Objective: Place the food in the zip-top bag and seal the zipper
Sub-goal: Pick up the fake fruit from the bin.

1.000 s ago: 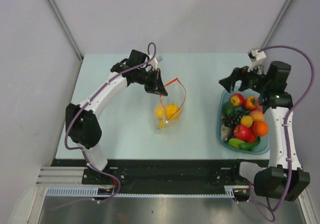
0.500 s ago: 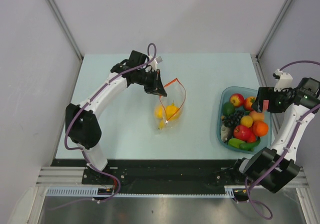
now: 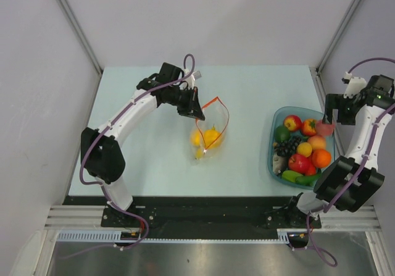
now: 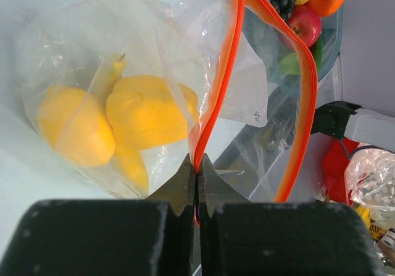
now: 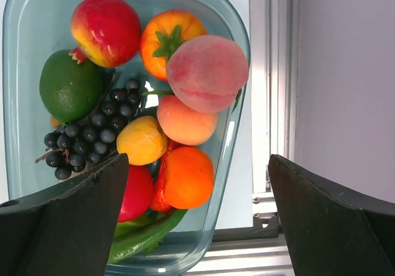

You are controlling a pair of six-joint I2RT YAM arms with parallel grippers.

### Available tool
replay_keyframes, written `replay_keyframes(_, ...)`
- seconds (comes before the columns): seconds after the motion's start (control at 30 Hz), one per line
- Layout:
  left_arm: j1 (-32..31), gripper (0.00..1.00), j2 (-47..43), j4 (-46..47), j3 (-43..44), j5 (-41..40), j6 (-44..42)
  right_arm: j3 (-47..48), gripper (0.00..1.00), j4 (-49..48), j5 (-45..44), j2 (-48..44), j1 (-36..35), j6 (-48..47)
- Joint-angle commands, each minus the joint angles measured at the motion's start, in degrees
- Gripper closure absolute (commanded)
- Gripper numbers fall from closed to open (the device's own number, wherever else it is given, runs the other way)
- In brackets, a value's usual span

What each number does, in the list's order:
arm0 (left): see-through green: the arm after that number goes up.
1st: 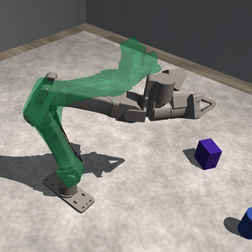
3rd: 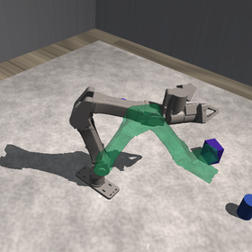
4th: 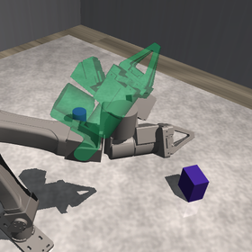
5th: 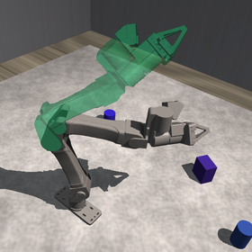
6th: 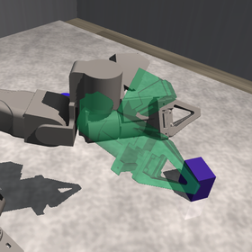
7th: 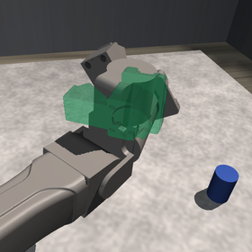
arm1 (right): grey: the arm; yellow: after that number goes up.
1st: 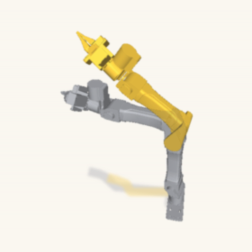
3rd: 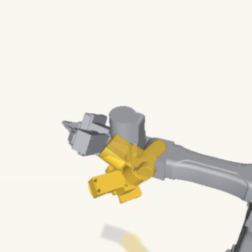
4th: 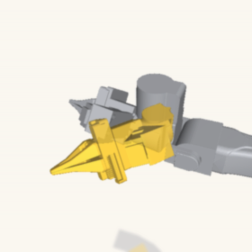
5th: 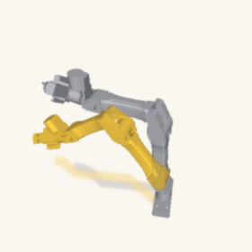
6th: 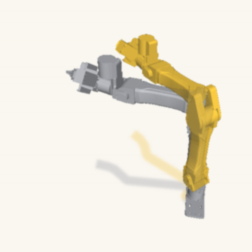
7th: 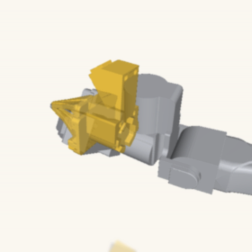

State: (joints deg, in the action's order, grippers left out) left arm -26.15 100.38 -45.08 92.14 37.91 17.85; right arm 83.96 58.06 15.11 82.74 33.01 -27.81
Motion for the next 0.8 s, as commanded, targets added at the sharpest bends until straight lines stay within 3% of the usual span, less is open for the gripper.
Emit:
replay_keyframes(0.0,0.22,0.99,-0.45,-0.1,1.73,1.81,-2.46,3.75,0.0,-0.67,-7.11,2.86,-3.65,1.8)
replay_keyframes(0.17,0.22,1.0,1.83,-2.03,4.89,3.31,-3.08,3.75,0.0,-1.99,-12.65,6.73,-6.82,1.53)
replay_keyframes(0.77,0.4,1.0,3.07,-3.52,6.48,1.11,-5.98,0.15,0.0,-10.33,-19.41,18.95,-10.78,1.45)
